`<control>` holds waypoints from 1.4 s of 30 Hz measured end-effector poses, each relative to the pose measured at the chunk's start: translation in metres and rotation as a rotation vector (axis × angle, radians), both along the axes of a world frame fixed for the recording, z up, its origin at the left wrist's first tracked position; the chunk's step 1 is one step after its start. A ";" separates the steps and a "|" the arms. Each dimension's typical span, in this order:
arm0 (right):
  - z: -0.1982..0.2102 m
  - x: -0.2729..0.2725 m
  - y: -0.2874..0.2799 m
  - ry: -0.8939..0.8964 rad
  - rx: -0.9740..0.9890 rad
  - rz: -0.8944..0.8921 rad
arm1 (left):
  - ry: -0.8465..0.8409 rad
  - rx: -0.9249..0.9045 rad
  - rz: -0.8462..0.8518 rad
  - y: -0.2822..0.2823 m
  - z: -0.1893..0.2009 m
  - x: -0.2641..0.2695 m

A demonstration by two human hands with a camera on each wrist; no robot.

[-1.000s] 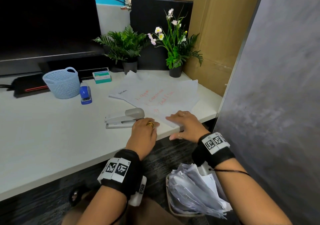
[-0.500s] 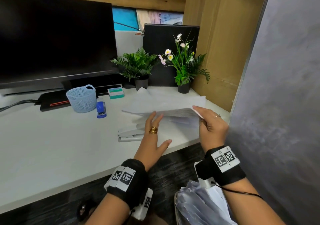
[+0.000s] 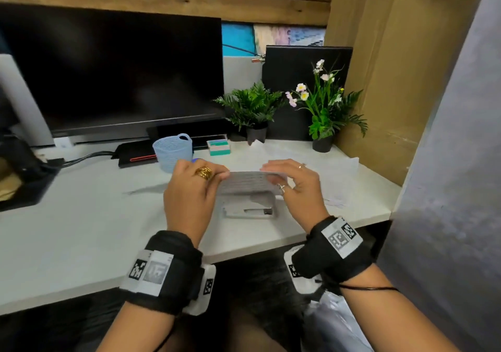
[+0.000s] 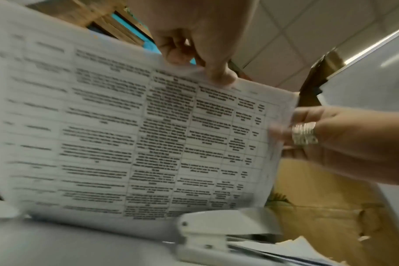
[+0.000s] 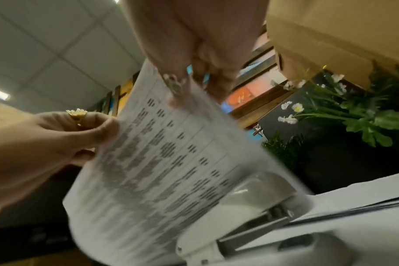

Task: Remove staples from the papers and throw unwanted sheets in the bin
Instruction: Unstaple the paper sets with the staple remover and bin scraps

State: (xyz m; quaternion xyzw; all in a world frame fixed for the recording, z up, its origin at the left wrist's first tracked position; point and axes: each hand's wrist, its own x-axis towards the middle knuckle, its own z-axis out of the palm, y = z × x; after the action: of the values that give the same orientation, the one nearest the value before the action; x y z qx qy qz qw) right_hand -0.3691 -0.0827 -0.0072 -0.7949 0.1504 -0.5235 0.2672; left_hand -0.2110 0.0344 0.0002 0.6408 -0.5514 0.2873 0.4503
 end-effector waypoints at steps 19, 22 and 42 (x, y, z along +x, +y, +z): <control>-0.009 0.075 -0.028 1.229 0.135 -0.226 | -0.075 0.521 0.318 0.041 -0.011 0.050; -0.001 0.059 -0.035 0.782 0.473 -0.219 | -0.095 0.527 0.273 0.041 -0.013 0.047; 0.011 0.042 0.001 0.595 0.222 0.166 | 0.136 0.474 0.028 0.032 -0.018 0.028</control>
State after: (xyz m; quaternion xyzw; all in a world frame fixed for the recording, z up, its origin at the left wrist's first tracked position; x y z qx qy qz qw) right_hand -0.3268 -0.0817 0.0034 -0.8886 0.2129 -0.2250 0.3383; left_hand -0.1828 0.0664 -0.0175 0.7540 -0.5628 0.1122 0.3195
